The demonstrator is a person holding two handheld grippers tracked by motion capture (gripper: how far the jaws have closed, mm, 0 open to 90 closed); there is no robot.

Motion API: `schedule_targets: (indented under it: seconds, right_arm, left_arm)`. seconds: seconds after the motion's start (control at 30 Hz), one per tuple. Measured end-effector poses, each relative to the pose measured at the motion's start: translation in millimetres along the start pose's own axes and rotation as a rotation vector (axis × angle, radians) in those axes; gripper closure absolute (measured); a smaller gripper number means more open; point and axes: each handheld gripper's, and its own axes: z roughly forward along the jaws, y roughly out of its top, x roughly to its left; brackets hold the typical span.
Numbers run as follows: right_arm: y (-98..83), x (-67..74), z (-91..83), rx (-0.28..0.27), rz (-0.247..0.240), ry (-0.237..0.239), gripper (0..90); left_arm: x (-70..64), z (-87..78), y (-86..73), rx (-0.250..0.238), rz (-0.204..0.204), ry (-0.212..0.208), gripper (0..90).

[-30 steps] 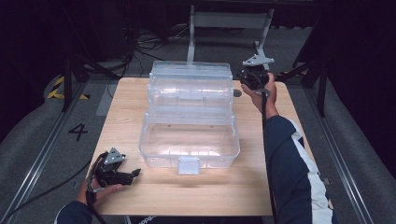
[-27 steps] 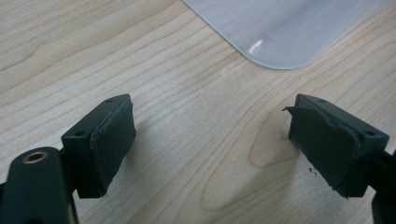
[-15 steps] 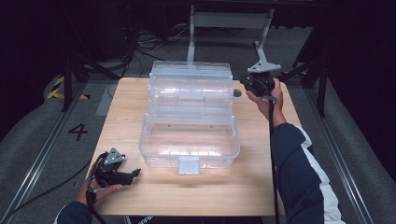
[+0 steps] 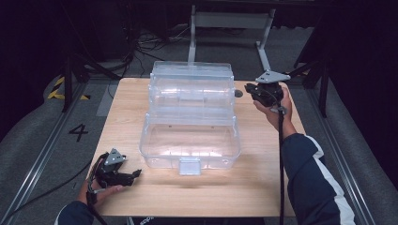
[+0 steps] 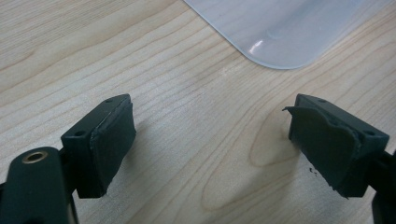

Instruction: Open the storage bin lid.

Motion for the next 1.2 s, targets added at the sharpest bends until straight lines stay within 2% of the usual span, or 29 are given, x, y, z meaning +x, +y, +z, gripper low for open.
schedule_targets:
  seconds: [0.17,0.37,0.83,1.2]
  right_arm:
    - [-4.1,0.5,-8.3,0.000,0.001,0.011,84.1]
    - [-6.4,4.3,-14.0,0.004,-0.031,0.016,83.5]
    - [-17.7,13.7,-29.4,0.007,-0.049,0.053,80.5]
    - [-38.0,18.5,-41.9,0.030,-0.066,0.077,76.6]
  left_arm:
    - [-0.3,0.1,-0.1,-0.001,-0.004,-0.002,15.0]
    - [0.0,-0.4,-0.1,0.003,0.003,-0.001,15.0]
    - [-0.3,-0.9,-0.6,0.005,0.000,0.001,15.0]
    - [-0.6,-0.7,-0.7,0.003,-0.005,0.000,15.1]
